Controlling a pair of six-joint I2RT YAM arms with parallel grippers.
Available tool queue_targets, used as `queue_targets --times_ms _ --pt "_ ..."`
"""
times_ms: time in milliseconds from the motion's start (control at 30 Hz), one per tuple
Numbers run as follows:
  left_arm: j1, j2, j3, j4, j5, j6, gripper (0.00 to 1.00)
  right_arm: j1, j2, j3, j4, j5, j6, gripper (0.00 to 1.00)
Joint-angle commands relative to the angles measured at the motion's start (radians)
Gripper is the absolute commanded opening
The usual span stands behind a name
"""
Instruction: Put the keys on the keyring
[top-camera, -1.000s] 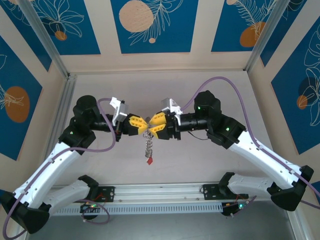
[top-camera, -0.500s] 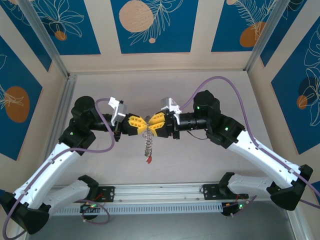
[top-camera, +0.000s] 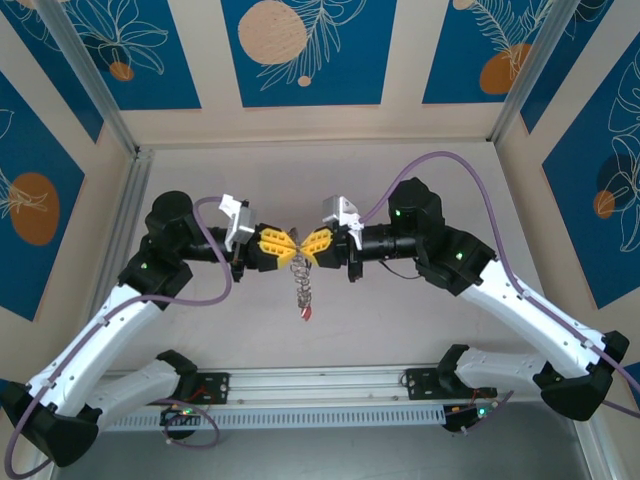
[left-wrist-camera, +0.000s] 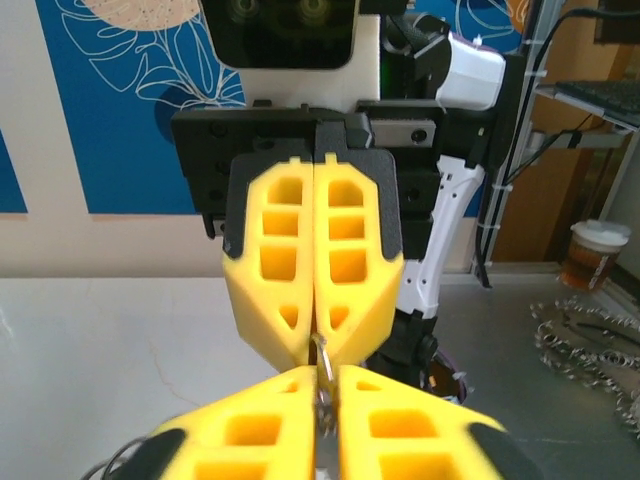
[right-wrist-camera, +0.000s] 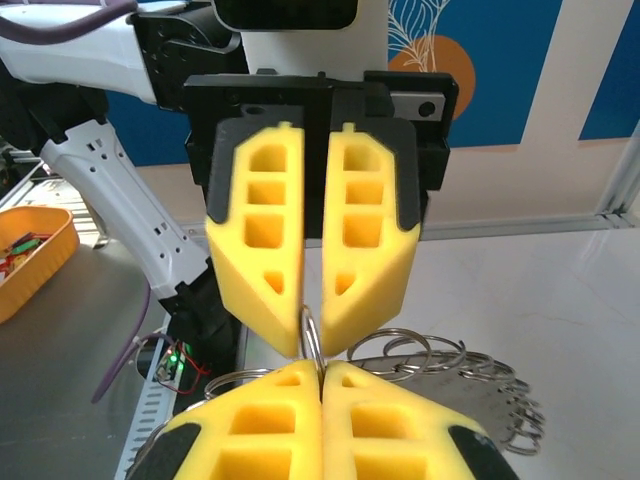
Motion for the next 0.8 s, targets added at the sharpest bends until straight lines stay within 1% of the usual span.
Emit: queue_targets --times_ms 0,67,167,267,400,467,533,600,767 --pt "0.005 -0.013 0.043 -0.064 -0.041 0.05 0.24 -0.012 -0.019 0.051 -0.041 0.015 -0.035 0.0" --pt "0.004 -0.016 0.056 -0.115 -0.089 0.084 0.29 -0.01 -0.019 0.058 -0.052 0.038 -0.043 0.0" --pt "0.005 -0.012 0.105 -0.237 -0.182 0.151 0.31 -0.008 -0.011 0.084 -0.106 0.095 -0.075 0.0" --pt "0.004 0.025 0.193 -0.403 -0.261 0.231 0.33 0.002 0.017 0.14 -0.202 0.168 -0.131 0.0" --pt "0.0 0.055 0.266 -0.502 -0.284 0.273 0.39 0.028 0.055 0.204 -0.293 0.267 -0.196 0.0" --pt "-0.006 0.081 0.304 -0.552 -0.3 0.293 0.4 0.05 0.074 0.232 -0.331 0.326 -0.229 0.0" --pt "-0.015 0.104 0.33 -0.581 -0.315 0.309 0.4 0.072 0.094 0.259 -0.361 0.375 -0.255 0.0" --pt "-0.027 0.117 0.337 -0.572 -0.322 0.311 0.4 0.092 0.114 0.281 -0.384 0.418 -0.276 0.0" --pt "-0.056 0.145 0.34 -0.539 -0.335 0.31 0.4 0.125 0.144 0.312 -0.408 0.474 -0.301 0.0"
